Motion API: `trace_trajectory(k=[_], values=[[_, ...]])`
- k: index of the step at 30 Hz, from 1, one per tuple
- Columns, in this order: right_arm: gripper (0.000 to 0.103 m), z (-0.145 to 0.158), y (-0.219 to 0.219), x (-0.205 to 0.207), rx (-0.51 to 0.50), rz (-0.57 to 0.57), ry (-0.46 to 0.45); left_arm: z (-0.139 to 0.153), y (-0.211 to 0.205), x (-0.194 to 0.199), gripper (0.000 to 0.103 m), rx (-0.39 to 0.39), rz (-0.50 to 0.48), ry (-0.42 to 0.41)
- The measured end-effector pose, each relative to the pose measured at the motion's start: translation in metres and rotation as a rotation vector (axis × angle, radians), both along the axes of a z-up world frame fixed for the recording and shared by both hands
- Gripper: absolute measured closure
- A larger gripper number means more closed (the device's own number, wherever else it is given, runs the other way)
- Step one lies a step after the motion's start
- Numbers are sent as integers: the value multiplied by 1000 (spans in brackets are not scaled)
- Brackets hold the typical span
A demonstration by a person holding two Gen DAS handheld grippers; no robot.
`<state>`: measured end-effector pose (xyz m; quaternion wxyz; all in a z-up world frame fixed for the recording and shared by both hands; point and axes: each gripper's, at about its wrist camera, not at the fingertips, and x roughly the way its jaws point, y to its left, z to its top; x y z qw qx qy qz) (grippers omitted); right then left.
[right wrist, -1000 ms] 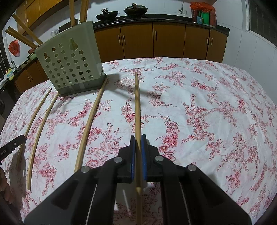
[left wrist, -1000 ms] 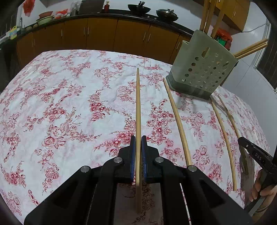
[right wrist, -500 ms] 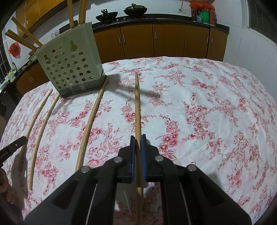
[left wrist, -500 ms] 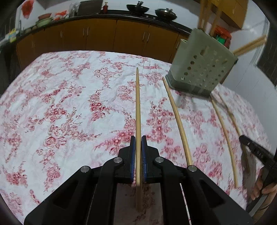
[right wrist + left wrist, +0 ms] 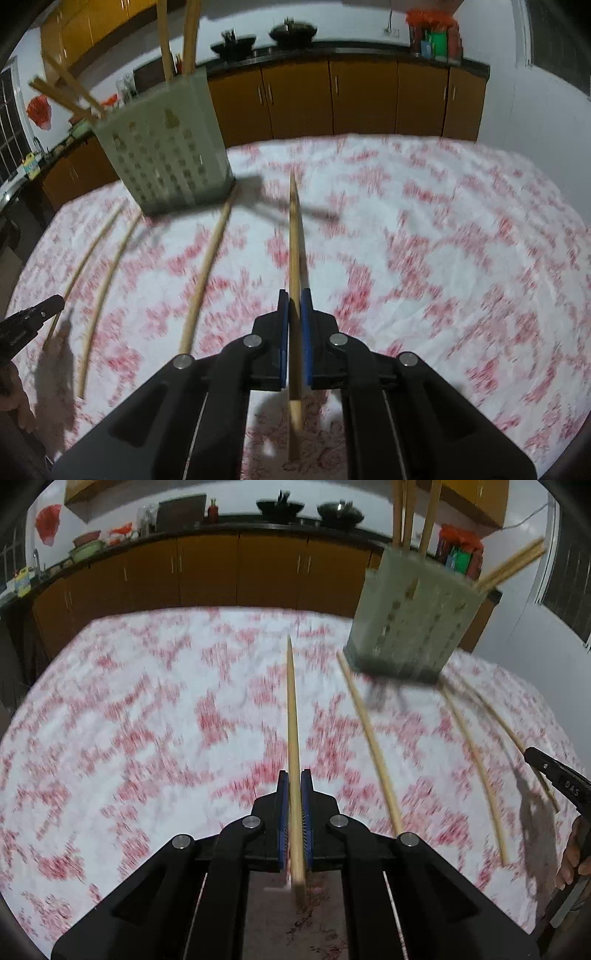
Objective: Organize utensils
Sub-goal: 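Lift the chopstick upright toward the green basket while the right tool carries its own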
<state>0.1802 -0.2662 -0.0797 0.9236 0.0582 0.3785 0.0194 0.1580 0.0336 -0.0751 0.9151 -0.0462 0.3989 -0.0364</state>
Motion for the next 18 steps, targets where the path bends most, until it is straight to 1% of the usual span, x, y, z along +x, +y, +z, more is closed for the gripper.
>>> trace_trajectory(k=[5, 6, 9, 11, 13, 18], values=[[95, 46, -4, -9, 10, -11, -132, 43, 4, -1, 96, -29, 9, -117], [95, 54, -5, -10, 11, -12, -157, 55, 5, -3, 96, -37, 11, -151], [95, 76, -6, -16, 14, -13, -230, 80, 6, -7, 96, -62, 15, -226], [95, 87, -5, -20, 12, -12, -270, 92, 8, -8, 96, -74, 19, -257], [95, 94, -3, -22, 8, -11, -293, 103, 9, -8, 96, -85, 19, -285], [95, 98, -3, -22, 14, -12, -304, 111, 11, -6, 96, -86, 22, -305]])
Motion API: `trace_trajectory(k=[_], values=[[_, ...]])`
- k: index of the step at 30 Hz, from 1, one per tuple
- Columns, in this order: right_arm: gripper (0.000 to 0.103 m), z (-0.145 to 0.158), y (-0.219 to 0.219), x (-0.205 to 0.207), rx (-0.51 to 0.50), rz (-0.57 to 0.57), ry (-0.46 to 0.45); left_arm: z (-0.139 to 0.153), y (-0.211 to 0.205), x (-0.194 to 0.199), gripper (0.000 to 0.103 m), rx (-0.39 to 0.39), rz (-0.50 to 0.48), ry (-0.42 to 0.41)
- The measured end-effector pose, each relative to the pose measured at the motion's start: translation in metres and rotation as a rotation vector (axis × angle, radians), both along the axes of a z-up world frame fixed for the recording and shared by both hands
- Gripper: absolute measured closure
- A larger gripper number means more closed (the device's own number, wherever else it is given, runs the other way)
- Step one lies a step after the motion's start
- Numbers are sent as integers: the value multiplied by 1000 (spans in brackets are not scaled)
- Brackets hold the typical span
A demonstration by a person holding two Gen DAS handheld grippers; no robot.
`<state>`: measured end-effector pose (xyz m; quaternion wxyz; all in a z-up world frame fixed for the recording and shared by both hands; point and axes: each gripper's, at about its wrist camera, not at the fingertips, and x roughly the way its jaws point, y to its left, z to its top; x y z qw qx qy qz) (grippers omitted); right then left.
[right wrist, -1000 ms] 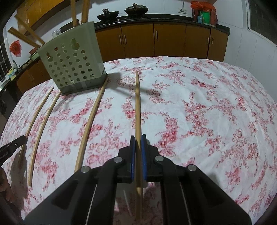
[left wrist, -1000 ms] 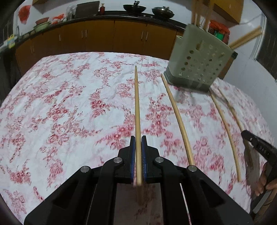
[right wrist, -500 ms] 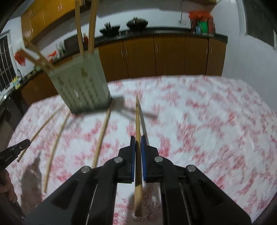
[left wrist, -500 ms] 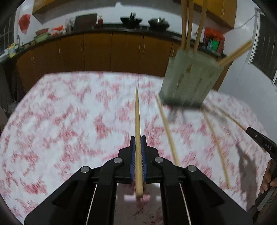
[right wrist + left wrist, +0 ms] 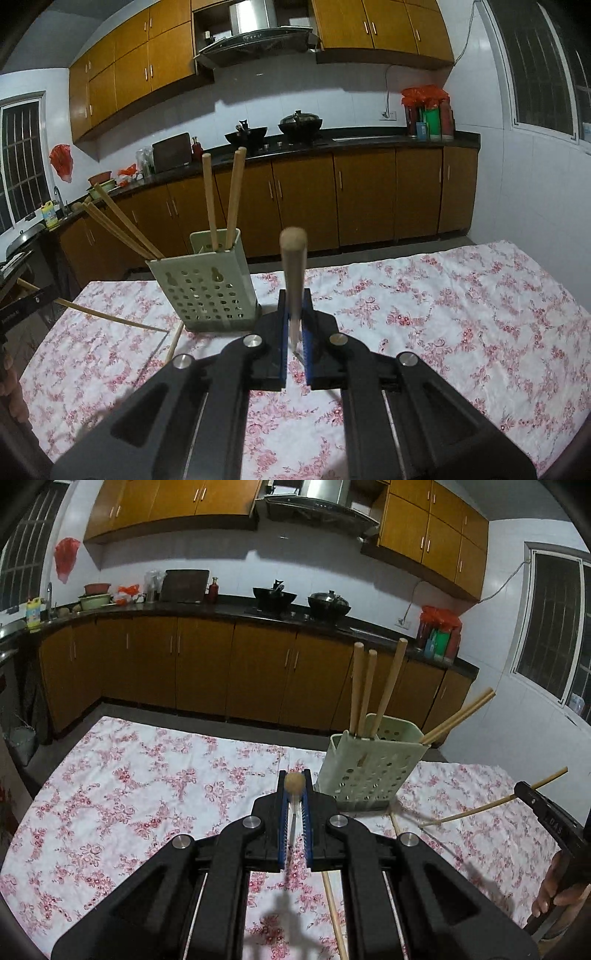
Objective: Organize utensils
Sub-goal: 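Lift the chopstick upright toward the green basket while the right tool carries its own, then lower the chopstick into the basket and open the left tool while the right tool releases its own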
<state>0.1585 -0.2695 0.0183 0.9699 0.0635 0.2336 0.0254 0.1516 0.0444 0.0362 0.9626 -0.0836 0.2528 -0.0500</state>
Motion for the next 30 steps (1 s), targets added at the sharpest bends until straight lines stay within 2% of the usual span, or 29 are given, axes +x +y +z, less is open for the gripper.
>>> trace_trajectory(k=[5, 13, 23, 30], values=[[95, 7, 1, -1, 13, 10, -13, 1, 3, -1, 96, -8, -2, -1], [95, 57, -1, -11, 87, 74, -108, 39, 2, -8, 96, -23, -52, -74], [95, 118, 24, -9, 106, 136, -302, 99, -34, -5, 96, -16, -74, -275], [95, 132, 36, 21, 110, 121, -382, 136, -58, 22, 96, -58, -32, -428]])
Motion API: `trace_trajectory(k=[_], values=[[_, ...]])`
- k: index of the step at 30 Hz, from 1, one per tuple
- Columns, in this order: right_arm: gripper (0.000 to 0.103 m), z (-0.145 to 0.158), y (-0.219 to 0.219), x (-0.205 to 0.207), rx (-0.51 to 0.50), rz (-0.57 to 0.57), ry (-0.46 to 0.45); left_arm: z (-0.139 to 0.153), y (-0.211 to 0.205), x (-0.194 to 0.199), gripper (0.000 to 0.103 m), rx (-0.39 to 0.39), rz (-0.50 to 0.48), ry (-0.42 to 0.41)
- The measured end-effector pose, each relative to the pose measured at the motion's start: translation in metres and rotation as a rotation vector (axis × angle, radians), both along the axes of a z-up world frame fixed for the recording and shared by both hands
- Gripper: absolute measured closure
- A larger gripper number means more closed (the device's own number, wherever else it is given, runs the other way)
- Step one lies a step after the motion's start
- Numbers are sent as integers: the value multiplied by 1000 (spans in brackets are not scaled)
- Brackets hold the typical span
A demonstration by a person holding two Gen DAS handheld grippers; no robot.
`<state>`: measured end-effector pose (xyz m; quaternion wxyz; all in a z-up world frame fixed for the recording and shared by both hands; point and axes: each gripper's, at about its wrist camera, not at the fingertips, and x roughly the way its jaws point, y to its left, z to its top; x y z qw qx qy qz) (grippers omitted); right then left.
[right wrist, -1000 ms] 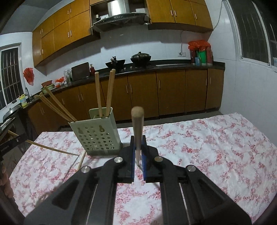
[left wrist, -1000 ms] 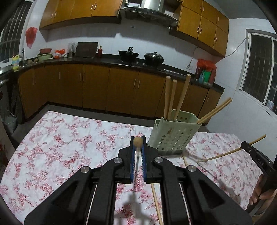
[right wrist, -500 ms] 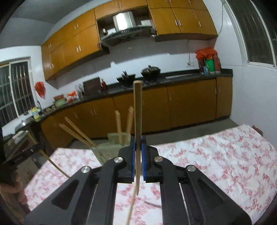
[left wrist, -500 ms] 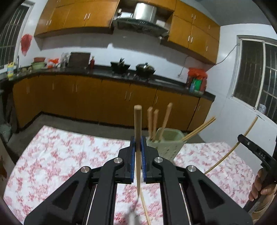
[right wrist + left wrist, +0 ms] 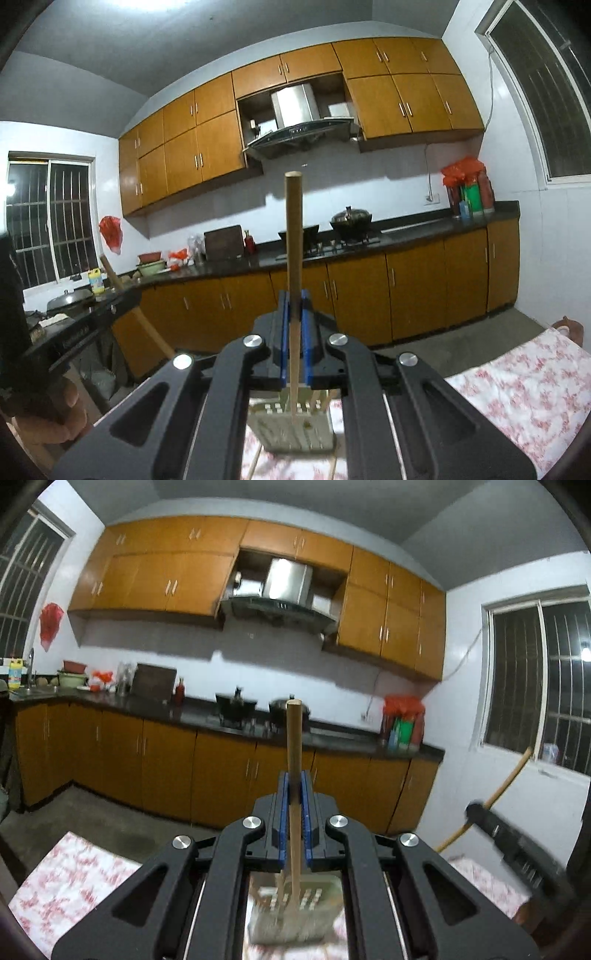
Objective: Organize utensils
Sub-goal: 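Lower the chopstick into the basket and open the left tool while the right tool releases its own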
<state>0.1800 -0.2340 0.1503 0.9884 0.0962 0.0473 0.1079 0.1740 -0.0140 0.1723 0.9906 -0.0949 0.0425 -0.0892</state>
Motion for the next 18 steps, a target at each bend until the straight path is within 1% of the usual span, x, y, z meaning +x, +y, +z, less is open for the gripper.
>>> trace_trajectory(k=[3, 6, 9, 13, 15, 18], values=[[95, -1, 5, 15, -7, -12, -12, 3, -6, 13, 96, 6, 32, -40], [95, -8, 8, 31, -23, -26, -6, -5, -12, 26, 96, 25, 44, -36], [95, -20, 11, 50, -33, -30, 35, -22, -16, 38, 96, 35, 45, -6], [95, -33, 15, 67, -46, -21, 94, -46, -17, 52, 96, 34, 24, 63], [94, -39, 17, 71, -49, -12, 119, -53, -16, 54, 96, 26, 11, 97], [89, -41, 16, 68, -48, -11, 122, -53, -10, 52, 94, 12, 9, 102]])
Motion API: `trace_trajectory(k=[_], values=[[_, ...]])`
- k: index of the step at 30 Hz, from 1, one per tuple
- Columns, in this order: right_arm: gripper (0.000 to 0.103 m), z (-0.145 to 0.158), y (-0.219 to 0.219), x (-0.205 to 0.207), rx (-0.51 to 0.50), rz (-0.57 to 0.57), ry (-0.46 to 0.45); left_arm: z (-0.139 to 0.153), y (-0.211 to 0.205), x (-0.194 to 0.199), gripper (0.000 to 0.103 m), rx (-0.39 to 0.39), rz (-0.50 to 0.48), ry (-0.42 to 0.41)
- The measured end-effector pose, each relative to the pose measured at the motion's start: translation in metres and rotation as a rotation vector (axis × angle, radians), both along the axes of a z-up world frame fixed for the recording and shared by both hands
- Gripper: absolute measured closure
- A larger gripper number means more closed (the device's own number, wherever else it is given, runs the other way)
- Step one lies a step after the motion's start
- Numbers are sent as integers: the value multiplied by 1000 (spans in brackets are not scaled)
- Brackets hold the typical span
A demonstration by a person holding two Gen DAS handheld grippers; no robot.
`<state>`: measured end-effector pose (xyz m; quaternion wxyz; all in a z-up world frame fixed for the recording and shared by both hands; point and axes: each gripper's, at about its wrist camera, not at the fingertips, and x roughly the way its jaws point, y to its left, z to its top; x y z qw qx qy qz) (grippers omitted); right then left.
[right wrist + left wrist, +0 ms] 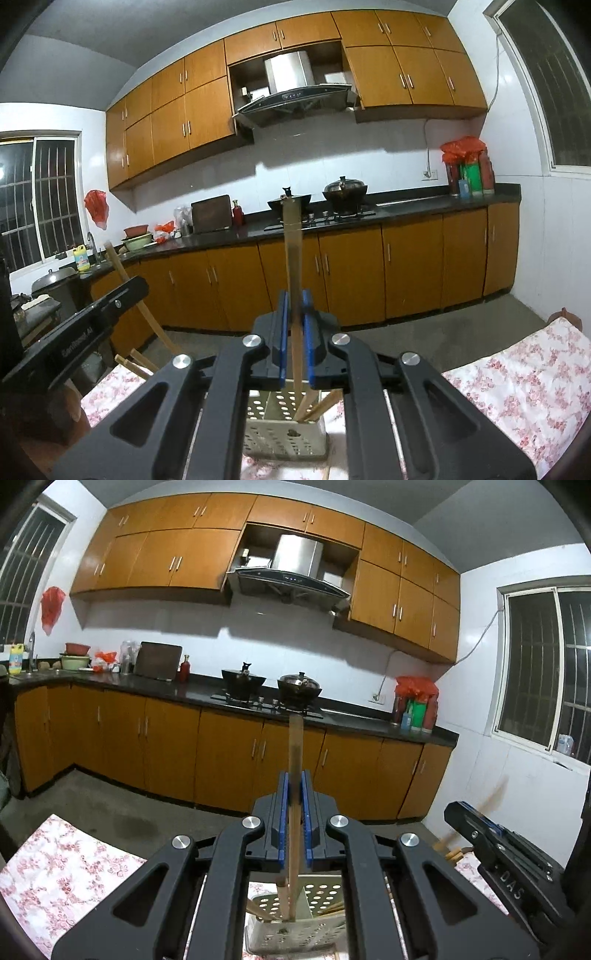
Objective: Organize utensils
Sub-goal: 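Lower the chopstick into the basket and open the left tool while the right tool releases its own, then lower the left tool to the last chopstick and grasp it while the right tool grasps another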
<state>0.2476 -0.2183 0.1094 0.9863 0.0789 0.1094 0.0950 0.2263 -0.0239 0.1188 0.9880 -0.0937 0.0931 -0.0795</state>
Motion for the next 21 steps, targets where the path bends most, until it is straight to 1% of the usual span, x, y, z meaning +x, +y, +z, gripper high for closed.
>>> trace_trajectory(k=[1, 2, 3, 4, 6, 8, 11, 14, 16, 18, 21], values=[[85, 1, -2, -2, 5, -1, -3, 1, 0, -1, 93, 0, 1, -1], [81, 3, -5, -5, 11, -3, -7, 1, 1, -2, 87, -3, 3, -5], [80, 6, -7, -9, 17, -5, -11, 3, 3, -4, 76, -6, 6, -10], [79, 7, -9, -12, 20, -7, -15, 4, 3, -7, 70, -8, 9, -15], [77, 12, -15, -21, 26, -16, -27, 8, 6, -11, 70, -11, 14, -26], [72, 16, -22, -31, 29, -27, -33, 11, 8, -17, 70, -16, 16, -30], [69, 15, -32, -44, 26, -54, -13, 18, 14, -28, 68, -21, 24, -40], [66, 2, -45, -53, 11, -85, 43, 19, 24, -48, 67, -23, 37, -43], [65, -16, -54, -57, 2, -103, 109, 17, 27, -60, 65, -10, 57, -38], [65, -37, -59, -59, -7, -111, 178, 6, 36, -75, 60, 9, 88, -26], [65, -75, -59, -57, -16, -98, 299, -26, 48, -88, 60, 50, 131, 53]])
